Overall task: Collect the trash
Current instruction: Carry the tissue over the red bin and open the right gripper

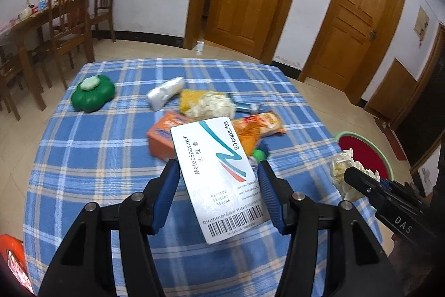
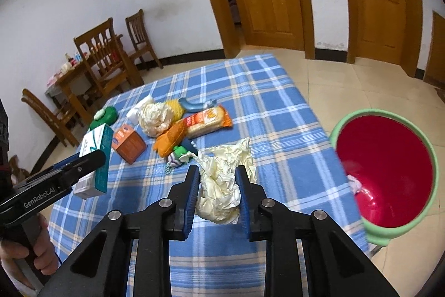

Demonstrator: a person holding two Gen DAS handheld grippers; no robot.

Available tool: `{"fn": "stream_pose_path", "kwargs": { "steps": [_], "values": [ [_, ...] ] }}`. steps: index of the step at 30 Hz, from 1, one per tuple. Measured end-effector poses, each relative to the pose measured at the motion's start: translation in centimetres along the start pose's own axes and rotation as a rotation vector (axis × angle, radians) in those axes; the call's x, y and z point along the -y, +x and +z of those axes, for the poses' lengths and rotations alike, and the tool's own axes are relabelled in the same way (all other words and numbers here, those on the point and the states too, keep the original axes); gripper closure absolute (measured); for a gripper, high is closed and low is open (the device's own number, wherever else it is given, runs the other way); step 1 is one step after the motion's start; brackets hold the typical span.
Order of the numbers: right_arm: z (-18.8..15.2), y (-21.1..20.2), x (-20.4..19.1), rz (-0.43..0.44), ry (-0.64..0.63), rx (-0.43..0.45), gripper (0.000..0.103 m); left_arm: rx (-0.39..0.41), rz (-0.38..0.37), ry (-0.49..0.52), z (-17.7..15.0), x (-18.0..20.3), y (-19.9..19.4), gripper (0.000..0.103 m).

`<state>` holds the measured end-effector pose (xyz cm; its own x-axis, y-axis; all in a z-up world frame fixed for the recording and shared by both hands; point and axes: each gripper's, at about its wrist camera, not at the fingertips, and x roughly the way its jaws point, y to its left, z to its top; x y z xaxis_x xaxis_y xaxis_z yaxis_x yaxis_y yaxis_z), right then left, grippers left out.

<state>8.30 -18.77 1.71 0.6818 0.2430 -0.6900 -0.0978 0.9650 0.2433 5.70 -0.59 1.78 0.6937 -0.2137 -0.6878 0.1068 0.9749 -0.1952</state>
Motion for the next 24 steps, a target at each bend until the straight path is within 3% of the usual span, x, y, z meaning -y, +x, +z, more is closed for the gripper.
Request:
{"fn": "stream_pose_path", "kwargs": {
  "steps": [12, 24],
  "values": [
    [0.9, -3.1, 5.6, -0.092, 0.098, 0.069, 0.076, -0.030, -0.095, 0.096, 1.5, 6.0, 1.5, 0.045],
    [0.6, -3.8, 12.4, -0.195, 0.227, 0.073, 0.076, -0.078, -0.174, 0.203, 2.7, 12.7, 4.9, 0.045]
  ]
}}
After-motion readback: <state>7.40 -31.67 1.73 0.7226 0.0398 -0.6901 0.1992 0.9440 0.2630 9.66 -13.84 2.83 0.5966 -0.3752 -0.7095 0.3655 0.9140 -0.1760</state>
